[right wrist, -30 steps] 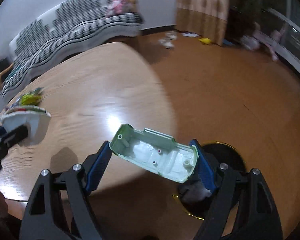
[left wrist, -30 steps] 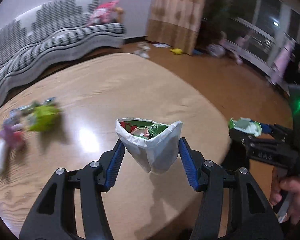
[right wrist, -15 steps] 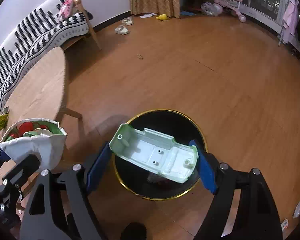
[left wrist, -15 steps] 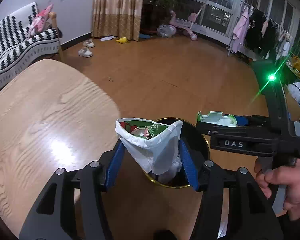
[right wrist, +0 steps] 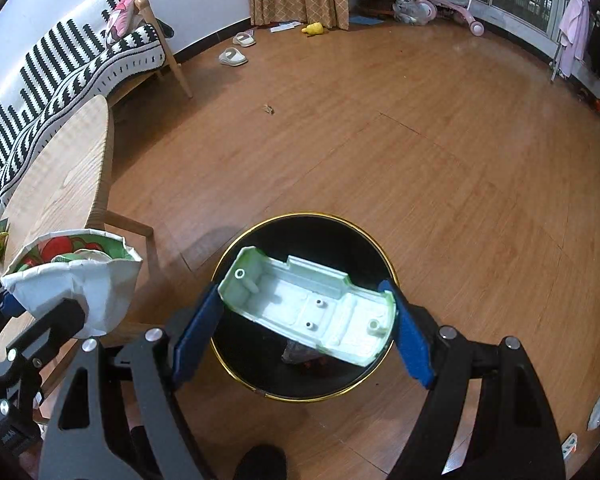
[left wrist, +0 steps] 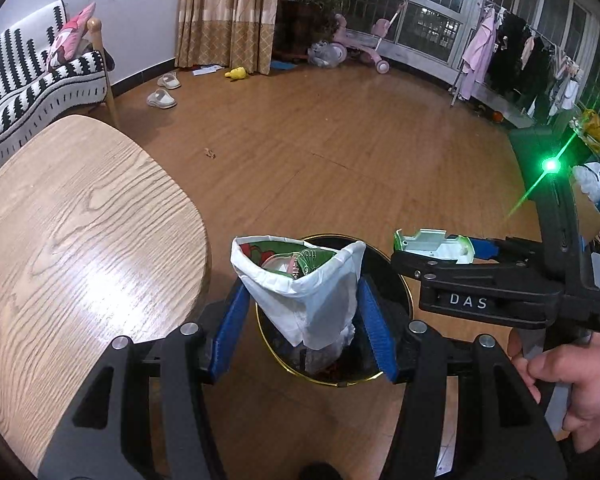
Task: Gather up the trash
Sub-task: 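Carry both items to the bin and open the right gripper to drop the green tray, then open the left gripper over the bin, dropping the white paper cup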
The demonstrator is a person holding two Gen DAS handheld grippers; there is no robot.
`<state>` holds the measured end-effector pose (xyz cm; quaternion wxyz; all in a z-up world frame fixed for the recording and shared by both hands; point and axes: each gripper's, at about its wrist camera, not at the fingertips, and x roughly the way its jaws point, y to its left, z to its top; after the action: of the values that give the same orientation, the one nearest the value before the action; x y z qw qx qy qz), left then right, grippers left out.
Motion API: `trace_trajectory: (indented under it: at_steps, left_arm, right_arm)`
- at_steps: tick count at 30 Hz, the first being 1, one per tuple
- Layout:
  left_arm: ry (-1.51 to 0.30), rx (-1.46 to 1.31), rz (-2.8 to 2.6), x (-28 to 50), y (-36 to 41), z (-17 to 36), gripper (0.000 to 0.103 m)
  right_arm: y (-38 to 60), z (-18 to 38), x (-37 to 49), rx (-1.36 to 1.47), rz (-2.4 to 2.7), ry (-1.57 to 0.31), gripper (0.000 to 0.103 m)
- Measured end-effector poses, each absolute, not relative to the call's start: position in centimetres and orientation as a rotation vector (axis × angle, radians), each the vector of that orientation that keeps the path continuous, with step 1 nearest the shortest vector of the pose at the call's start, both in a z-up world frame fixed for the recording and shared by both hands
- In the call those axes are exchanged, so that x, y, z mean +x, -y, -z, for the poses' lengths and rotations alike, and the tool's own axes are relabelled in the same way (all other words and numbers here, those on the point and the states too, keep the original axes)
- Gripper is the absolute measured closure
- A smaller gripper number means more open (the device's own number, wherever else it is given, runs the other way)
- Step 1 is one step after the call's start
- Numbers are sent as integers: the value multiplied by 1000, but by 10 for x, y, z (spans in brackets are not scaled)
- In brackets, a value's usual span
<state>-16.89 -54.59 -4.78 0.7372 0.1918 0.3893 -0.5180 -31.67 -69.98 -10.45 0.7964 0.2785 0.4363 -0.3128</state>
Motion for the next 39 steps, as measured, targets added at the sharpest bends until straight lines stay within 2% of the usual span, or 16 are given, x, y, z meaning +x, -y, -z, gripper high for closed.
trace_trajectory:
  at_steps: [12,14,28,31,32,33,34,39]
  left_arm:
    - [-857,415,1128,-173,543,46,48]
    - [-856,415,1128,-172,542,46,48]
    - [-884,429,1162,-181,564,58,48]
    - [-882,425,1192,-184,573,61,45]
    - [-881,420,1201,-185,576,61,39]
    - [-881,413,1208,-186,579,62,26]
    - [-877,403,1208,-187,580,63,22]
    - [-893,377,1217,-187,583,63,21]
  right_arm:
    - [700,103,-319,606,668,-925,25]
    - [702,102,-319,609,671,-924,18]
    - [714,93,-340,647,778,-861,18]
    - [714,89,-345,651,795,-842,17]
    - [713,87,-346,651,801,-832,17]
    - [713,86,-348,649,805,-827,17]
    - [712,84,-348,647,808,-823,17]
    - [709,85,-353,635,810,-832,16]
